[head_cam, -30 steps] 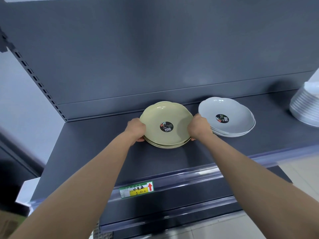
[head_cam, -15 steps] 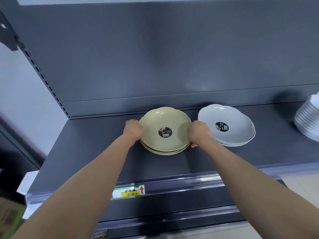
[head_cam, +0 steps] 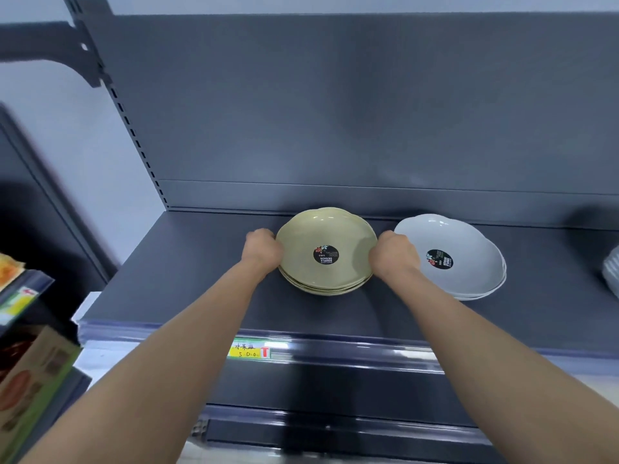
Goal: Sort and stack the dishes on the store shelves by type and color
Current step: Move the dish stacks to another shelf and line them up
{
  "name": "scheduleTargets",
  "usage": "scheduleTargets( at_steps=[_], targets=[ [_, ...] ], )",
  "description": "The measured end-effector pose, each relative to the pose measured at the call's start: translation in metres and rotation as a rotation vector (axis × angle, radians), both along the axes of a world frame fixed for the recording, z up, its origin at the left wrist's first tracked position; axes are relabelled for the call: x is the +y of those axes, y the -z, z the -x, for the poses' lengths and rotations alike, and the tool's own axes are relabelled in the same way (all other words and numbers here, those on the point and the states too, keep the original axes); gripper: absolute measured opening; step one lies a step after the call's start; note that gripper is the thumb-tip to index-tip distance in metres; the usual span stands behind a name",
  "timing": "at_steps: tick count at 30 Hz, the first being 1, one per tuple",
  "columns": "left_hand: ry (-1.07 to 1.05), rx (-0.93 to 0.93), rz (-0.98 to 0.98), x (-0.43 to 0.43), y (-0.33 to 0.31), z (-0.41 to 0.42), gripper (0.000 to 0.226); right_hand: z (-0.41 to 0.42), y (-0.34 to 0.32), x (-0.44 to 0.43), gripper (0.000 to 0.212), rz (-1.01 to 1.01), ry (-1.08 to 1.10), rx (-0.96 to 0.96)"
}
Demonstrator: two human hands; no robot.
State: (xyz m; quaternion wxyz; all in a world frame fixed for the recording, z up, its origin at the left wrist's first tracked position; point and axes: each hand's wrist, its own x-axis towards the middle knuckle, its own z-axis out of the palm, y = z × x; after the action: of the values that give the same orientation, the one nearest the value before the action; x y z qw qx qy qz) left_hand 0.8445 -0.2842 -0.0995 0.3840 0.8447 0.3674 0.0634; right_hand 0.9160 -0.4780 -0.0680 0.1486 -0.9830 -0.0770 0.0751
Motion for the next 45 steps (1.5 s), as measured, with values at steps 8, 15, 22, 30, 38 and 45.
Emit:
scheduleTargets(
  at_steps=[8,15,22,30,38,45],
  targets=[
    [0.019,-0.081,-0.321,-0.019,-0.050,0.037,0.024,0.020,-0.035,0.026,0.025,-0.009,-0.400,-0.247],
    [0.004,0.048,-0.833,0.006,-0.112,0.135,0.035,0.089,-0.094,0.088,0.031,0.096,-0.852,-0.521],
    [-0.284,0.255,-1.077,0.040,-0.145,0.303,0.032,0.225,-0.133,0.172,0.028,-0.121,-1.226,-0.673],
    [-0.595,0.545,-1.276,0.051,-0.163,0.533,0.020,0.440,-0.157,0.246,0.022,-0.346,-1.578,-0.820],
    [-0.871,0.752,-1.252,0.027,-0.169,0.729,0.027,0.652,-0.170,0.279,0.028,-0.541,-1.879,-0.802],
    [-1.119,0.924,-1.094,-0.004,-0.158,0.852,0.025,0.793,-0.159,0.286,0.027,-0.611,-2.129,-0.750]
  ],
)
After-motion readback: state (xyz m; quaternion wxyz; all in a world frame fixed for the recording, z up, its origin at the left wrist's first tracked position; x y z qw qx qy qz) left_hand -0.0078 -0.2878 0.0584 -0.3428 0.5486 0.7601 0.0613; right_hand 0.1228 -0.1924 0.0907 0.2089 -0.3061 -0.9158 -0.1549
